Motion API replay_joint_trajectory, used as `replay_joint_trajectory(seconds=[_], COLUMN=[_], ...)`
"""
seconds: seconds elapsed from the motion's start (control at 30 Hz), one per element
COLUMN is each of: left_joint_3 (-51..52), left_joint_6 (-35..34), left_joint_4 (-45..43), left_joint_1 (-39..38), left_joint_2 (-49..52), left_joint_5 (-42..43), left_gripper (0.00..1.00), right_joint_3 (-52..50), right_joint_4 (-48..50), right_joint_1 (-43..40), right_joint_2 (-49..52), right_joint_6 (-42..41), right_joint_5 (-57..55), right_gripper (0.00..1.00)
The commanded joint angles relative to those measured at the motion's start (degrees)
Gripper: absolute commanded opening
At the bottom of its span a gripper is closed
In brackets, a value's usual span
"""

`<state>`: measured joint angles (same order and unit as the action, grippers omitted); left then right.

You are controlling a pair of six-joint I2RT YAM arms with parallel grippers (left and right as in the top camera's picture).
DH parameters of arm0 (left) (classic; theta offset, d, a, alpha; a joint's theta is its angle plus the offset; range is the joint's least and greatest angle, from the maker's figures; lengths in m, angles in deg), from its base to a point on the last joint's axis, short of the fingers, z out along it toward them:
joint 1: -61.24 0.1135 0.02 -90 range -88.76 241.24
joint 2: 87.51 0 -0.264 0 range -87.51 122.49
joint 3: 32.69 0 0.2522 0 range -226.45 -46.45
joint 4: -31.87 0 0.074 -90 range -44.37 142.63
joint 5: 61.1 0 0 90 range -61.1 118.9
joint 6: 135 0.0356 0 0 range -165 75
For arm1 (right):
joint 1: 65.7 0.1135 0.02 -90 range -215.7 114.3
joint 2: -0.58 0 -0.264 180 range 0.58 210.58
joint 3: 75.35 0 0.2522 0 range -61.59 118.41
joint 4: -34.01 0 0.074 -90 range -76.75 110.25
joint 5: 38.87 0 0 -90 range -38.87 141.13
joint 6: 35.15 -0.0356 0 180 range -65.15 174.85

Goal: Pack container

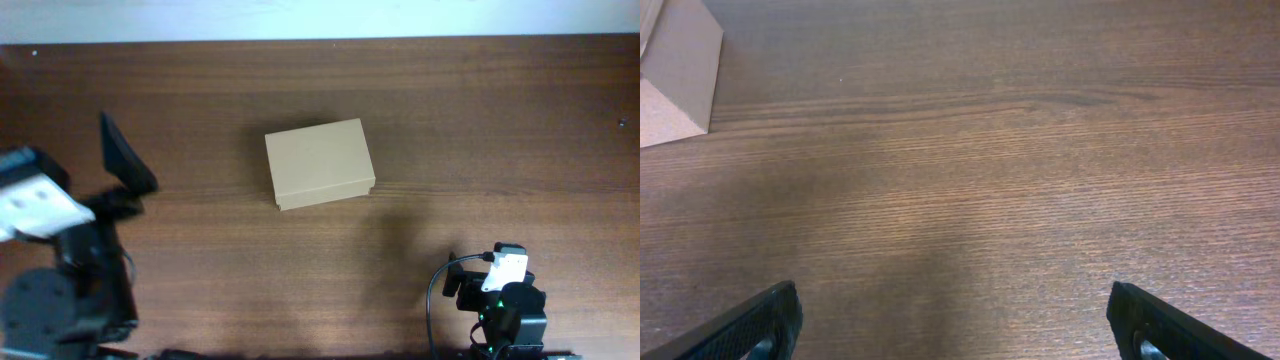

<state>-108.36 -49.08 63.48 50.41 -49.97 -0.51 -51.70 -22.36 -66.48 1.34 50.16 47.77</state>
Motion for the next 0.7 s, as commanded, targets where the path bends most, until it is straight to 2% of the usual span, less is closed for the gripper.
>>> replay_joint_trajectory(seconds=[0.0,0.1,0.27,0.4,0.67], left_joint_3=[14.1,26.4,39.2,48.0,56.8], left_joint_6=[0.5,0.5,0.5,0.5,0.5], left_joint_4=[-3.8,-8.0,-12.2,-19.1,-25.7], left_joint_1=[0.3,0.3,0.3,0.3,4.0], left_joint_2=[-8.6,-15.6,-23.5,-29.3,-34.1], left_joint_5=[-0.2,-0.2,0.0,0.0,0.0], left_gripper=[1.0,1.0,1.0,1.0,1.0], right_joint_3=[-0.6,-0.6,-0.6,-0.6,-0.6], right_joint_4=[0.0,0.0,0.0,0.0,0.0], right_joint_1=[-0.4,-0.4,-0.4,-0.4,-0.4], right_joint_2=[-0.4,-0.4,-0.4,-0.4,-0.4], right_joint_6=[-0.2,-0.2,-0.2,-0.2,-0.2], right_joint_5=[0.1,0.1,0.1,0.1,0.1], right_gripper=[0.99,0.99,0.99,0.99,0.99])
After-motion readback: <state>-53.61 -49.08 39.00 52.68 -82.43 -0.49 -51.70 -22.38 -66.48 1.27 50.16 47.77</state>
